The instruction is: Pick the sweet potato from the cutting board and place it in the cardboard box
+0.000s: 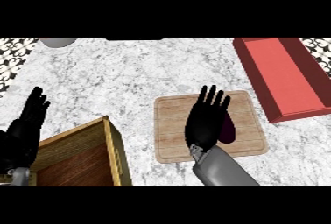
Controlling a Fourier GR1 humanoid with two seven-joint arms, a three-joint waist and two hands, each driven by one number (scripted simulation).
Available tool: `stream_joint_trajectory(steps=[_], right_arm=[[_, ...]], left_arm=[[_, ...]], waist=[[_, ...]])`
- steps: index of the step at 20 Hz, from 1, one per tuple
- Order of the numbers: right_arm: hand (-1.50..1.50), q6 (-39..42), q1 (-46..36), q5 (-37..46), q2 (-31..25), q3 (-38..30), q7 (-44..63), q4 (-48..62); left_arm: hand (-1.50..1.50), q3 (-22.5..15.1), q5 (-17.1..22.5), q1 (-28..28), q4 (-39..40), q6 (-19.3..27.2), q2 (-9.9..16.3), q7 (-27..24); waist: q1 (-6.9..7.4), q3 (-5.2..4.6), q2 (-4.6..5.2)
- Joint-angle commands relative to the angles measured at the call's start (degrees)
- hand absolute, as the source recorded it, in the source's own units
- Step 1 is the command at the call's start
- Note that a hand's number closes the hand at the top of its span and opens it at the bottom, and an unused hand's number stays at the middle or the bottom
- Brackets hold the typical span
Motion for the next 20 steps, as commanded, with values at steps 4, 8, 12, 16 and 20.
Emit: stream_joint_trajectory(steps=[4, 8, 12, 16, 20], right_arm=[[-1.50, 4.4, -3.1, -1.3, 1.3, -0.6, 14.3, 3.4], [-1.50, 3.0, -4.5, -1.9, 1.3, -2.2, 14.4, 5.5], [-1.50, 3.7, -5.1, -1.7, 1.3, -3.2, 14.3, 7.1], [-1.50, 3.1, -4.2, -1.8, 1.3, -2.9, 14.3, 9.2], [-1.50, 3.4, -5.5, -2.1, 1.3, -4.7, 14.3, 11.3]], left_arm=[[0.00, -2.9, 1.4, 0.8, 4.7, -0.7, -4.3, -0.8], [0.00, -3.7, 0.8, -0.5, 5.6, 0.2, -4.8, -0.8], [0.00, -3.2, 1.3, -2.0, 7.4, 0.2, -4.9, -0.7], [0.00, -4.7, 0.1, -1.1, 6.1, 1.3, -4.9, -0.3], [0.00, -5.0, 0.7, -0.5, 4.8, 1.1, -4.5, 0.3]], waist=[[0.42, -2.07, 0.69], [0.15, -2.02, 0.84], [-0.97, -2.07, 0.98], [-0.48, -1.98, 0.83], [-0.09, -1.93, 0.69]])
